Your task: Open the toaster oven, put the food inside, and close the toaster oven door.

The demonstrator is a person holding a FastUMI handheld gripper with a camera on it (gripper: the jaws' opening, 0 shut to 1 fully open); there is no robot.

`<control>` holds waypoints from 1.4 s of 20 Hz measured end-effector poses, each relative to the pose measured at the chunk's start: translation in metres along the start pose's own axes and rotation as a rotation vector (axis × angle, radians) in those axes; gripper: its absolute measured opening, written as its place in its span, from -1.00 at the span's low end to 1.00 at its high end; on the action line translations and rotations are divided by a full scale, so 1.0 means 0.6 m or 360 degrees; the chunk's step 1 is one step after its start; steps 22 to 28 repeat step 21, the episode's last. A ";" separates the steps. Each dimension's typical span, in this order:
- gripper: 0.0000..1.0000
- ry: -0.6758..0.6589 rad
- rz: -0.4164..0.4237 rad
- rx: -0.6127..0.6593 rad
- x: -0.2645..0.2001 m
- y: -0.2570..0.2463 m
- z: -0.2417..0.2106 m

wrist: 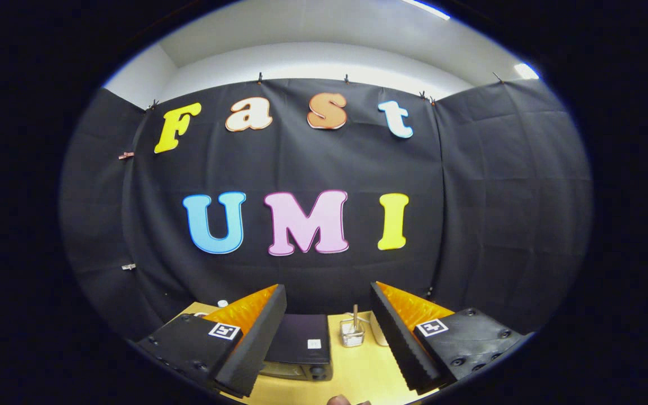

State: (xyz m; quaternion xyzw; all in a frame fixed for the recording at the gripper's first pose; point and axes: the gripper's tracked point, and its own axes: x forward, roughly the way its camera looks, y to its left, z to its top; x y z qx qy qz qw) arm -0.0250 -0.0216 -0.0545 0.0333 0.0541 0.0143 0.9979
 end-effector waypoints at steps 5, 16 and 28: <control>0.94 -0.0037 -0.0023 0.0050 -0.017 -0.071 0.048; 0.94 -0.0020 -0.0081 0.0096 -0.023 -0.164 0.054; 0.94 0.0029 -0.0084 0.0108 -0.005 -0.182 0.073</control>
